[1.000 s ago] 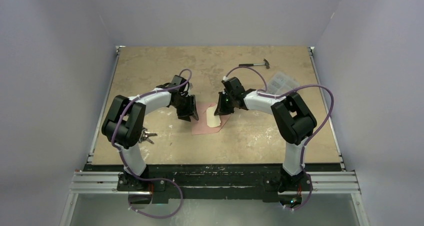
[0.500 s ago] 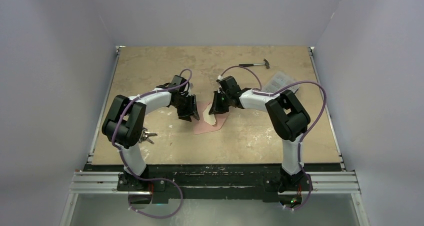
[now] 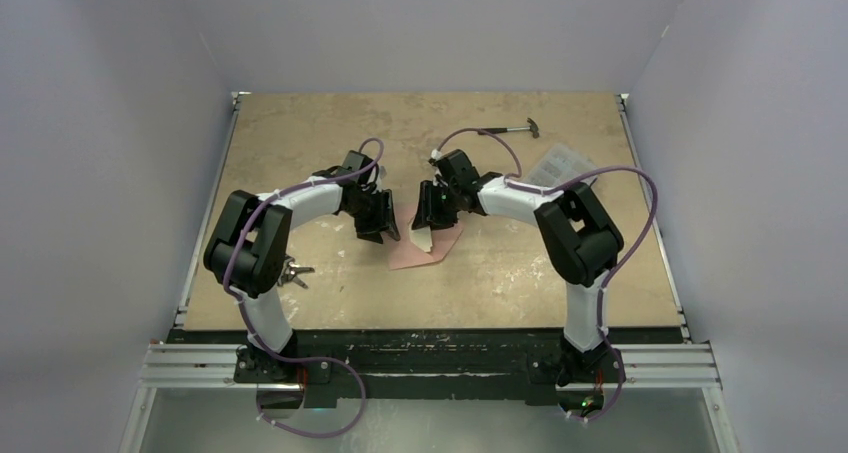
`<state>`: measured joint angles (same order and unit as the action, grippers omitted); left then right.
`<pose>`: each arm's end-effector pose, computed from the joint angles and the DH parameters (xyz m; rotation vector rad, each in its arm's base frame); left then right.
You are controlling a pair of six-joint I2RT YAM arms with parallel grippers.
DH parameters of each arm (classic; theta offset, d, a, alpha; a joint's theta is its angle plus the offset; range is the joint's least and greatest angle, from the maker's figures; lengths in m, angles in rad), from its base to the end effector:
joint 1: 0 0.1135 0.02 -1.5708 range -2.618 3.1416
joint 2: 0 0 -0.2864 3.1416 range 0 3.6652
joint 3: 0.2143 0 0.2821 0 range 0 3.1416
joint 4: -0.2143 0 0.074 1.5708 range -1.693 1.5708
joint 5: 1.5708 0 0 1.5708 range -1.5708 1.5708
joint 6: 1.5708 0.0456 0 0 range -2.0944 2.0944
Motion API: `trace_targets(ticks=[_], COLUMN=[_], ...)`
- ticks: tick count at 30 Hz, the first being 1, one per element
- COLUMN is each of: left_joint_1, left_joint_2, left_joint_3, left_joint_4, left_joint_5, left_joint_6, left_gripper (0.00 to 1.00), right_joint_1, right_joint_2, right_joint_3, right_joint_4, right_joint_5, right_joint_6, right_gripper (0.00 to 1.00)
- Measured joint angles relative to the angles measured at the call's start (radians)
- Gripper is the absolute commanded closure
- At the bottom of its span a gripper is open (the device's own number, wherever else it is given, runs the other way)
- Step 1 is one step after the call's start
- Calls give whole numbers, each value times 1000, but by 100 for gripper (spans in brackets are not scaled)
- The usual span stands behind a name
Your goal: Place the letter into the envelope and seal it
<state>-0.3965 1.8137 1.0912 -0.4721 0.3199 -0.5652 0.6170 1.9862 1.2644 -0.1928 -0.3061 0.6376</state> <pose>0.3435 -0.1594 0.1451 -0.1546 2.8787 -0.6659 0.3622 0.2738 0.1454 -0.1120 2.6550 0.8616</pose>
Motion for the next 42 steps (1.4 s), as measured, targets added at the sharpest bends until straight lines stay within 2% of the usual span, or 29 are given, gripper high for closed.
trace_targets(ticks=[3,7,18,29,34,42], left_joint_1=[5,13,22,24,28,30], left_joint_2=[0,0,-4,3,6,22], left_joint_3=[0,0,0,3,5,18], left_joint_4=[-1,0,1,-2,-6,-6], left_joint_5=[5,10,10,9,11,26], left_joint_6=[0,0,0,1,2,5], left_gripper=[54,54,50,53,56,58], right_joint_1=[0,1,0,0,0,0], right_joint_2=[-35,-56,-56,5,17,24], right_joint_3=[1,23,45,65,65,64], right_joint_4=[-50,-103,-156,-136,-114,-66], right_joint_5=[30,82,140,120,81,24], right_joint_6=[-16,-34,-55,-56,-55,-52], right_gripper=[47,45,62,64,69,70])
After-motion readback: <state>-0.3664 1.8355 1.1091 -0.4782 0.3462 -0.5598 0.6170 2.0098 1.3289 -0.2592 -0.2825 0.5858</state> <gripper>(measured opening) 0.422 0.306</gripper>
